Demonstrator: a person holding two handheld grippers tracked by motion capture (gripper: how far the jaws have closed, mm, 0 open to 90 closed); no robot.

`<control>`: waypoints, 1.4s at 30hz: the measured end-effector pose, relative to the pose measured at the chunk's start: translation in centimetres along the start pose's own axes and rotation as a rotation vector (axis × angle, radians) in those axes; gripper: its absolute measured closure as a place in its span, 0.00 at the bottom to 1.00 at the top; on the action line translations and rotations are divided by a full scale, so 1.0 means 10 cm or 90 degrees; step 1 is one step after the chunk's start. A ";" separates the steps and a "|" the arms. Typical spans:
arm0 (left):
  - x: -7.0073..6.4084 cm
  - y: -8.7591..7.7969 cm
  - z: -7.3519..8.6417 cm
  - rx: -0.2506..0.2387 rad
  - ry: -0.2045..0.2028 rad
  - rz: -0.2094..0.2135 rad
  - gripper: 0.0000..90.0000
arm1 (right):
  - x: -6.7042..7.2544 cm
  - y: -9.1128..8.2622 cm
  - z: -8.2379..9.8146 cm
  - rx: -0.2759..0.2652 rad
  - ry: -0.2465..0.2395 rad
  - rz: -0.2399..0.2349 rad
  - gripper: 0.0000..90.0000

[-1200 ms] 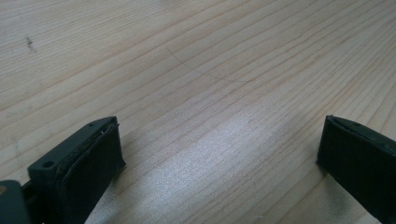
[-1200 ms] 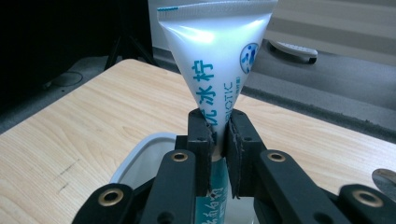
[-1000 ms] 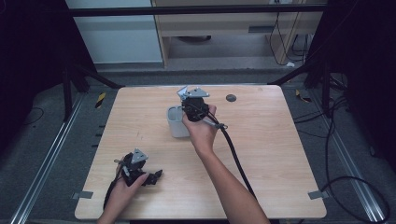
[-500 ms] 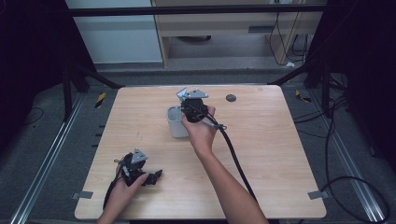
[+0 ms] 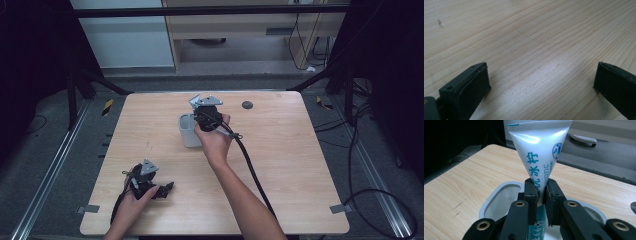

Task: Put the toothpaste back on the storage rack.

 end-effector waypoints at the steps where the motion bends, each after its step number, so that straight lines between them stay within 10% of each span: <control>1: 0.00 0.00 0.00 0.000 0.000 0.000 0.00 | 0.00 0.00 0.00 0.000 0.000 -0.001 0.90; 42: 0.00 0.00 0.00 0.000 0.000 0.000 0.00 | 0.05 0.14 0.04 0.023 -0.009 -0.020 0.88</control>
Point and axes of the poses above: each handheld gripper's, and its own axes: y roughly forward along the jaws, z roughly out of its underside, x roughly to its left, the point moved 1 cm from there along y, roughly forward along the jaws, and after that the axes turned 8 degrees about -y, right-handed, at the moved point
